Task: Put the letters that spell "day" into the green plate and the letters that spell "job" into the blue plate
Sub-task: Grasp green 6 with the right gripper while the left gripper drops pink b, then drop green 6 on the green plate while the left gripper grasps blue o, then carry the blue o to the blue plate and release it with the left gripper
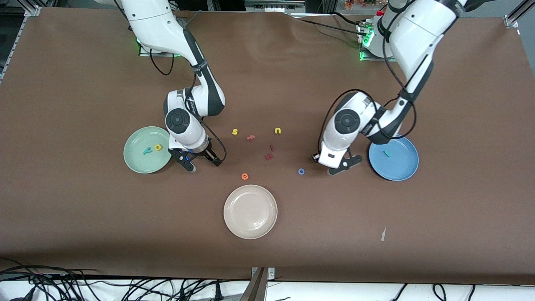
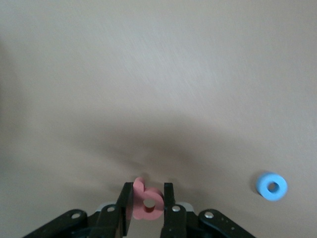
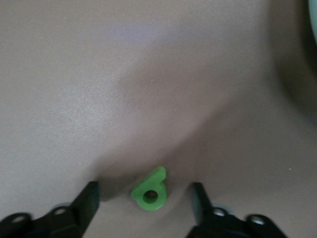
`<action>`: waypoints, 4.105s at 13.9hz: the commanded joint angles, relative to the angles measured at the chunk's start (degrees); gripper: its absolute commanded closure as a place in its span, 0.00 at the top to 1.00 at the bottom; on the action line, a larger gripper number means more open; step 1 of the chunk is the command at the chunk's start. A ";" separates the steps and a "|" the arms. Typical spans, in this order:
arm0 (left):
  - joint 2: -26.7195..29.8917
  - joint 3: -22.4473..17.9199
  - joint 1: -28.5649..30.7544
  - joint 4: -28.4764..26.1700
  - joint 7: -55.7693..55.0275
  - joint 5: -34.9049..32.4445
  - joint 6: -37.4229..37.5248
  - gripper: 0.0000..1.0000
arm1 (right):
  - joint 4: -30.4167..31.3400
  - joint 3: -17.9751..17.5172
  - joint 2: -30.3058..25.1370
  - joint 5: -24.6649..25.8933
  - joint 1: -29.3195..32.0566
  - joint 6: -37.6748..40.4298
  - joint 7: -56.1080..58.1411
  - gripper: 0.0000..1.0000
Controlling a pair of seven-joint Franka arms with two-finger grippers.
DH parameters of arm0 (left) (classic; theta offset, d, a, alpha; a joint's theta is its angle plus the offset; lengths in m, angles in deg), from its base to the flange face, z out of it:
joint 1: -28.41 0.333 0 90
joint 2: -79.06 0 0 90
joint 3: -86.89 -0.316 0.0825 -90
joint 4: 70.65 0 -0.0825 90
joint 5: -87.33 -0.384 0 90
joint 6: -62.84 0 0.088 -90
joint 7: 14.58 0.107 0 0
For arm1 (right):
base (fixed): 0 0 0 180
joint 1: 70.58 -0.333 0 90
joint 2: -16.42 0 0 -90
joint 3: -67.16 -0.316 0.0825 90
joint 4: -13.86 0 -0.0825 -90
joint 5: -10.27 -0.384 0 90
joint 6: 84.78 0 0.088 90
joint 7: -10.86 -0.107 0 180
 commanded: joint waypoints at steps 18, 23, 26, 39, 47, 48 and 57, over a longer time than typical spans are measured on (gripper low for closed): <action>10.24 3.01 17.65 -3.24 36.37 7.25 10.00 1.00 | 12.76 20.95 -12.38 -1.02 0.40 19.11 39.37 0.00; 2.35 2.92 5.10 7.21 19.27 10.18 10.00 1.00 | 12.55 21.57 -14.13 -1.02 0.75 20.46 39.21 1.00; -2.58 2.66 -0.89 13.54 9.85 9.56 10.00 1.00 | -0.35 22.44 -13.79 -0.84 1.10 36.52 35.09 1.00; -16.92 -9.21 -16.72 29.02 -0.90 9.74 9.38 0.85 | -24.82 32.46 -15.54 3.81 1.28 55.99 57.04 1.00; -18.07 -9.38 -17.43 29.30 -3.45 9.65 8.33 0.55 | -24.73 31.85 -17.04 5.66 -0.04 56.97 62.23 1.00; -18.07 -9.38 -17.43 29.30 -3.54 9.65 8.33 0.51 | -24.73 31.76 -17.74 5.66 0.13 57.14 62.15 1.00; -17.46 -9.30 -16.99 29.21 -3.63 9.57 8.42 0.17 | -22.39 -10.23 -31.17 17.70 38.69 54.95 61.44 1.00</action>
